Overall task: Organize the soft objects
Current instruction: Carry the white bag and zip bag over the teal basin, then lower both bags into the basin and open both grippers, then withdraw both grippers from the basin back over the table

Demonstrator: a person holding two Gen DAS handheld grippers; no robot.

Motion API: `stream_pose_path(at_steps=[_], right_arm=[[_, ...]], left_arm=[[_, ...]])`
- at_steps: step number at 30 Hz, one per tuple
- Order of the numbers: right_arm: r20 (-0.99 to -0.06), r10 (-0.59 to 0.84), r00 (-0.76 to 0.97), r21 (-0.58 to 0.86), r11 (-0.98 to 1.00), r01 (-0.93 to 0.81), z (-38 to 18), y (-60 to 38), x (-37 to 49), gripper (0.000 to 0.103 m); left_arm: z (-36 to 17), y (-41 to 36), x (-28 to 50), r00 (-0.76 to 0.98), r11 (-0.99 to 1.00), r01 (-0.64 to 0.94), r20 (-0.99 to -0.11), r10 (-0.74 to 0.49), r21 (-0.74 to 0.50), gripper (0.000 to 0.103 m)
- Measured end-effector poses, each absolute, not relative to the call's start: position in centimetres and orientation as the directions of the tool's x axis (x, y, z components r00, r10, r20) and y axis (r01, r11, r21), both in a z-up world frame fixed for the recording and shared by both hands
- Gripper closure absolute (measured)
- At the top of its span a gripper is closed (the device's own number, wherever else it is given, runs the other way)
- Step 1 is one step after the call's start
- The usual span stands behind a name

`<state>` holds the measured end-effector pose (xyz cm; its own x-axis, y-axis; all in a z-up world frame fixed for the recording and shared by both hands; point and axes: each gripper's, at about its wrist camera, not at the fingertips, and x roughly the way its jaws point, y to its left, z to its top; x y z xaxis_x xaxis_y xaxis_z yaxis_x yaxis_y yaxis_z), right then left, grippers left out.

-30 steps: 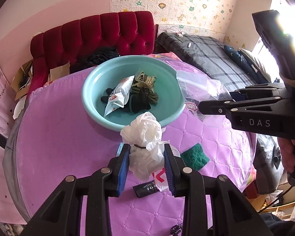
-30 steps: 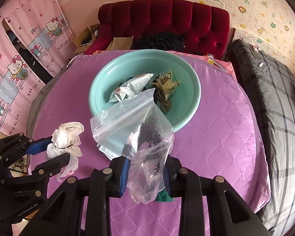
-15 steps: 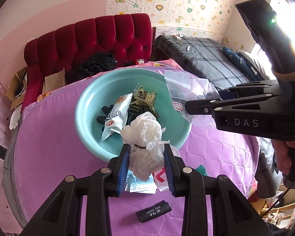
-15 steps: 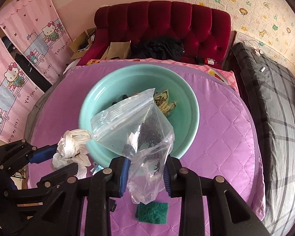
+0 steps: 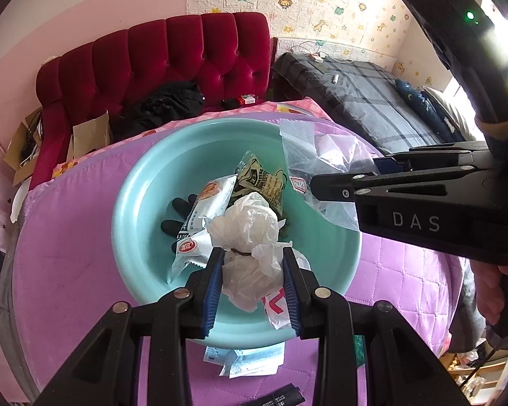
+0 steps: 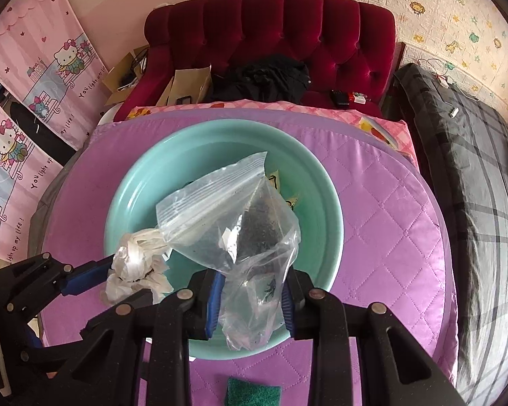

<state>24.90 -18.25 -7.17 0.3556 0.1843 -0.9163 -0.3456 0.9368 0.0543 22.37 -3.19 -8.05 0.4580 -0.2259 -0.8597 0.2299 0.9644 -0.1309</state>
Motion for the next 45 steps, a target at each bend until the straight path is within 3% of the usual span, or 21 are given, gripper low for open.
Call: stream_pose_path(at_steps=[23, 25, 28, 31, 33, 34, 37, 39, 45], right_arm=[[-0.947, 0.179, 0.268, 0.101, 0.954, -0.283, -12.5, -18.0, 29.8, 0.069], [-0.944, 0.192, 0.267, 0.113, 0.952, -0.283, -12.4, -18.0, 29.6, 0.068], [-0.942, 0.186, 0.279, 0.106, 0.955, -0.277, -12.0, -17.9, 29.4, 0.055], [-0.938, 0.178, 0.297, 0.1, 0.96, -0.261, -11.3, -18.0, 29.1, 0.042], [-0.933, 0.182, 0.309, 0.101, 0.96, -0.261, -10.9, -18.0, 28.8, 0.026], [-0.931, 0.183, 0.317, 0.101, 0.961, -0.259, -10.7, -18.0, 28.5, 0.023], [-0.927, 0.188, 0.324, 0.107, 0.962, -0.253, -10.3, -18.2, 27.8, 0.009], [-0.925, 0.203, 0.322, 0.121, 0.959, -0.257, -10.1, -18.2, 27.3, 0.001], [-0.917, 0.198, 0.348, 0.103, 0.957, -0.273, -8.8, -18.1, 25.4, 0.0]], left_arm=[[-12.2, -3.4, 26.3, 0.436, 0.974, 0.193, -0.879, -0.194, -0.119, 0.066], [-12.2, -3.4, 26.3, 0.437, 0.976, 0.188, -0.88, -0.185, -0.112, 0.066], [-11.9, -3.4, 26.1, 0.445, 0.978, 0.185, -0.878, -0.175, -0.101, 0.066], [-11.5, -3.2, 25.8, 0.458, 0.981, 0.172, -0.875, -0.158, -0.087, 0.056], [-11.4, -3.0, 25.6, 0.461, 0.983, 0.163, -0.874, -0.151, -0.084, 0.022], [-11.4, -3.0, 25.5, 0.462, 0.985, 0.154, -0.876, -0.14, -0.077, 0.015], [-11.2, -2.9, 24.9, 0.475, 0.989, 0.14, -0.872, -0.117, -0.056, 0.011], [-11.0, -3.0, 24.3, 0.484, 0.99, 0.136, -0.869, -0.104, -0.043, 0.0], [-10.1, -2.8, 22.5, 0.51, 0.991, 0.134, -0.856, -0.085, -0.019, 0.0]])
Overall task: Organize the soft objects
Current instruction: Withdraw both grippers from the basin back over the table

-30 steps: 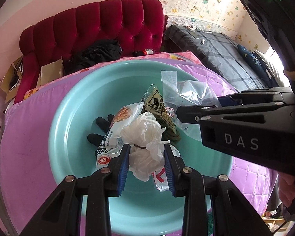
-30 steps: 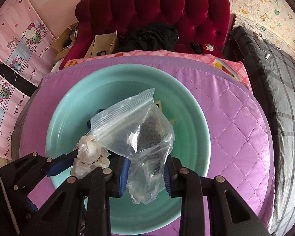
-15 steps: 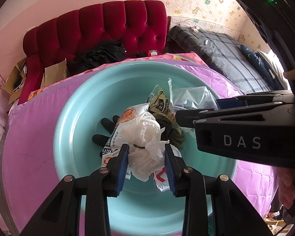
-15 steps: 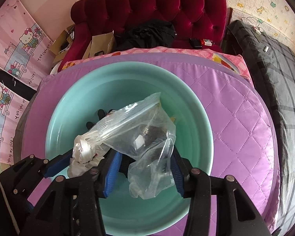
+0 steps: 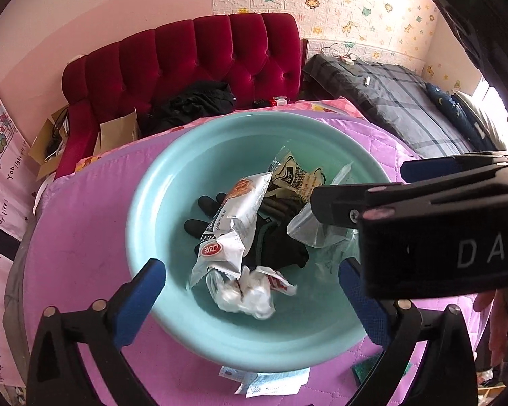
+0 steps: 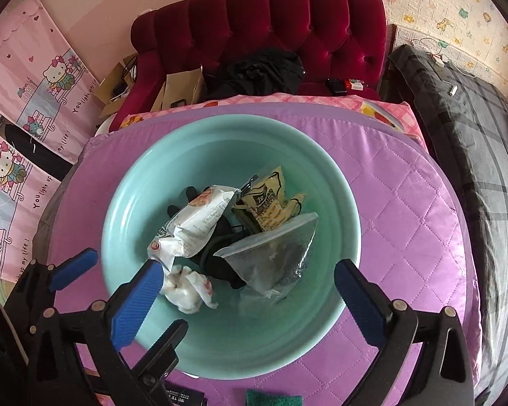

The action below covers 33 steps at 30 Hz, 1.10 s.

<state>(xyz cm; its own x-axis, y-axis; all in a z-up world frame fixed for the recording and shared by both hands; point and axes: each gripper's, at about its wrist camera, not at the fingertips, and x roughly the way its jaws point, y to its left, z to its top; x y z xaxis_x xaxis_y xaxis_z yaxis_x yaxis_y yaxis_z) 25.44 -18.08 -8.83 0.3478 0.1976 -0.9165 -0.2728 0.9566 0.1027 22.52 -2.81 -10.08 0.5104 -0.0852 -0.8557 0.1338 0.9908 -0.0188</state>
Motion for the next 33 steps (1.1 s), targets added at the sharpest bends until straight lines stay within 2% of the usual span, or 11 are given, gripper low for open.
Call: stream_pose_path(at_steps=[16, 33], right_arm=[[-0.917, 0.133, 0.376, 0.025, 0.96, -0.28, -7.4, -19.3, 18.9, 0.0], [-0.908, 0.109, 0.404, -0.015, 0.956, -0.293, -7.4, -20.6, 11.8, 0.0]], left_arm=[[-8.1, -2.3, 15.9, 0.526, 0.993, 0.121, -0.848, -0.065, -0.001, 0.0], [-8.9, -1.5, 8.6, 0.529, 0.995, 0.099, -0.848, -0.032, 0.024, 0.0]])
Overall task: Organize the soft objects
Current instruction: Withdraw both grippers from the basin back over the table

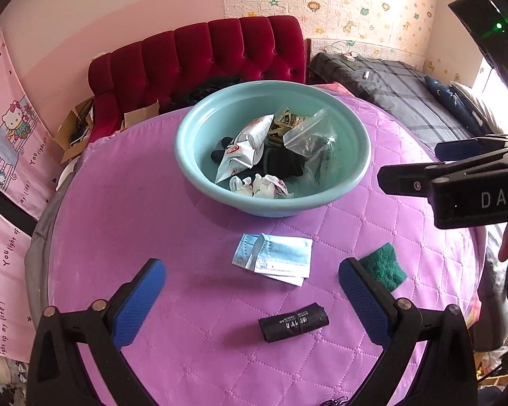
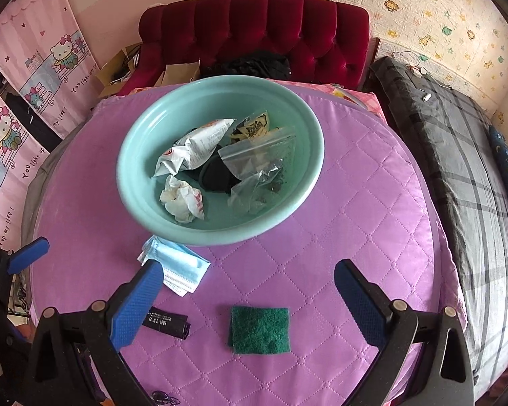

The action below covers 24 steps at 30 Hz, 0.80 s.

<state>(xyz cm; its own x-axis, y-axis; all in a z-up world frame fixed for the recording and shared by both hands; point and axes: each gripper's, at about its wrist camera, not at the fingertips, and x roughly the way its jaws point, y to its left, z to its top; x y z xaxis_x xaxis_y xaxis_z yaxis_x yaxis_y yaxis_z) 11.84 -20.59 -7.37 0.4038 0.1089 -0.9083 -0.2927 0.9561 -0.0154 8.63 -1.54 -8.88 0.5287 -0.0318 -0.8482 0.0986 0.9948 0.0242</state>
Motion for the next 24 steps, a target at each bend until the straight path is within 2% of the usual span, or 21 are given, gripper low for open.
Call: stream_pose_path(at_steps=[13, 21, 24], right_arm=[[-0.902, 0.071, 0.425, -0.059, 0.957, -0.285, -8.9, -21.8, 6.6, 0.0], [-0.903, 0.109, 0.416, 0.01, 0.972, -0.233, -10.5, -23.2, 4.2, 0.0], [-0.9, 0.093, 0.425, -0.006, 0.974, -0.225, -11.1, -23.6, 3.5, 0.0]], left_arm=[[-10.5, -1.7, 3.6, 0.512, 0.995, 0.101, -0.858, -0.046, 0.007, 0.0], [-12.5, -2.3, 0.9, 0.493, 0.995, 0.104, -0.868, -0.061, -0.01, 0.0], [-13.2, -2.5, 0.2, 0.486, 0.994, 0.108, -0.871, -0.066, -0.015, 0.0]])
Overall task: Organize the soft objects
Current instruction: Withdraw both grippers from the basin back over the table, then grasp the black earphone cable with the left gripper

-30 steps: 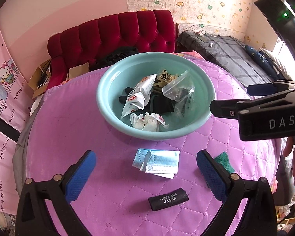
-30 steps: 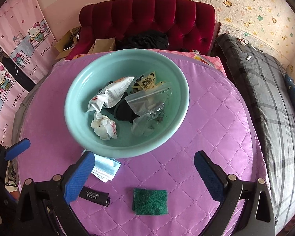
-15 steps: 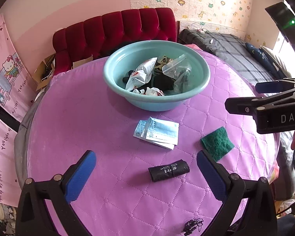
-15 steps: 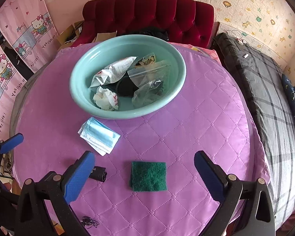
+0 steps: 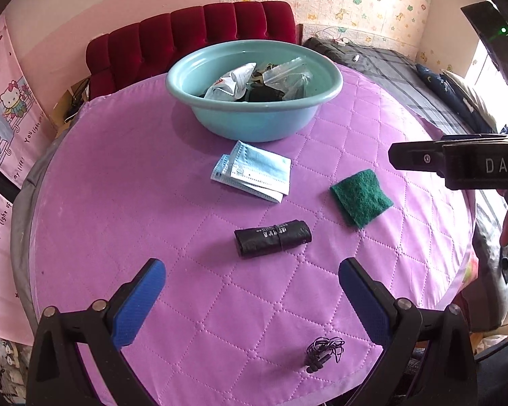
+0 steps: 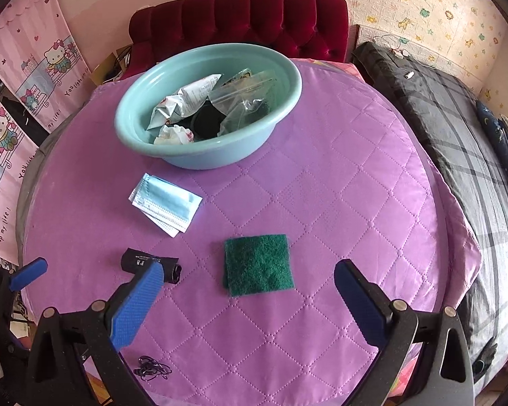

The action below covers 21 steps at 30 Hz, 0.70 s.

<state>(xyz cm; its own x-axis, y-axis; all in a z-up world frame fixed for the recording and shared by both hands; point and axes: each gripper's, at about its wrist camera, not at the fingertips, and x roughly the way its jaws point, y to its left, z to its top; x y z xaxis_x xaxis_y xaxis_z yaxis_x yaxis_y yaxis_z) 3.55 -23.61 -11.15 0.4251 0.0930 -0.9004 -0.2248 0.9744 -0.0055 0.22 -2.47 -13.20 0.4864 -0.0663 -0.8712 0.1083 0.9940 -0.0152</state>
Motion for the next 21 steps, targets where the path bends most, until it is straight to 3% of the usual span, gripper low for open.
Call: stream_pose_path(at_steps=[21], right_arm=[[-0.901, 0.078, 0.426, -0.025, 0.973, -0.23, -13.1, -24.0, 1.6, 0.0]], left_arm=[[-15.5, -4.5, -2.1, 0.395, 0.985, 0.162, -0.91, -0.124, -0.064, 0.0]])
